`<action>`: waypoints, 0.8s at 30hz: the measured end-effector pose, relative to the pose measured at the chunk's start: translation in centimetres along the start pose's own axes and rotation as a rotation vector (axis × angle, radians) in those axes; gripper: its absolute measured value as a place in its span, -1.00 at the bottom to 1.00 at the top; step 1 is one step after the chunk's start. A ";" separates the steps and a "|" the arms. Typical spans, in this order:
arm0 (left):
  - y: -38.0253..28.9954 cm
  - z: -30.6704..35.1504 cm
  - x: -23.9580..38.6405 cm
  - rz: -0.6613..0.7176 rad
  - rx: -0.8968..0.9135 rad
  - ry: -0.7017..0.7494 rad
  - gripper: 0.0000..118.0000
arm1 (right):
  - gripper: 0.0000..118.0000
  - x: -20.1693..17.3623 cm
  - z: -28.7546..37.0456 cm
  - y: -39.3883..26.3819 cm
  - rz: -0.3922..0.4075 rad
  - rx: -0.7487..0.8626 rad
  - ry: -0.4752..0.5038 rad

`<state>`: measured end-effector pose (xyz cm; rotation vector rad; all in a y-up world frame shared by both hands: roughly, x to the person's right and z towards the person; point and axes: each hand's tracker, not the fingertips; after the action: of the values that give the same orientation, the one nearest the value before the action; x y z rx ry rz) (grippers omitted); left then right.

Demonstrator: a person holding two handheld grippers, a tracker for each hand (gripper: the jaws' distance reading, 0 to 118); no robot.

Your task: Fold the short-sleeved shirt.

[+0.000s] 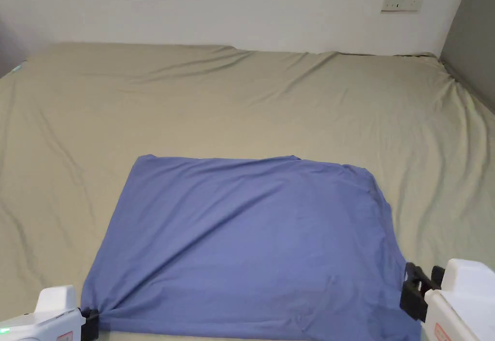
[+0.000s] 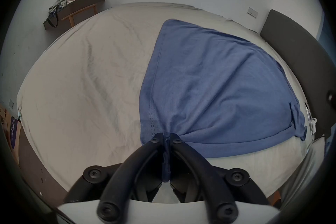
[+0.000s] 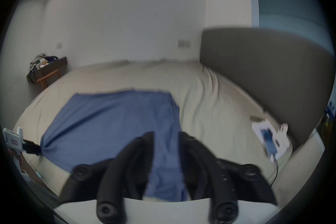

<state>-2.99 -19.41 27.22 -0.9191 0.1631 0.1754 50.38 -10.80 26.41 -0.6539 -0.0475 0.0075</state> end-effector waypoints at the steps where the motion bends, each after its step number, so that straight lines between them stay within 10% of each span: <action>1: 0.1 0.4 0.0 0.005 0.011 -0.005 -0.92 | -0.15 0.3 -1.0 -1.2 -0.003 -0.068 -0.013; 4: 0.6 1.7 0.1 0.010 0.033 -0.019 -0.92 | 0.55 0.6 -3.5 -5.3 -0.014 -0.207 -0.009; 9: 1.3 2.6 0.2 0.001 0.048 -0.027 -0.92 | 0.51 0.6 -6.2 -8.9 -0.015 -0.284 -0.002; 11: 1.6 3.5 1.1 0.000 0.051 -0.028 -0.92 | 0.07 0.8 -7.0 -9.4 -0.012 -0.300 0.012; 13: 1.7 3.7 1.1 0.010 0.053 -0.033 -0.92 | -0.79 1.0 -7.3 -9.7 0.001 -0.301 0.095; 24: 6.9 5.5 1.9 0.054 0.156 -0.061 -0.92 | -0.81 -0.3 -4.0 1.2 0.064 -0.061 0.114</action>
<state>-2.33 -10.81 24.77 -0.7535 0.1431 0.2373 50.27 -12.30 22.45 -0.7152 0.0831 0.0303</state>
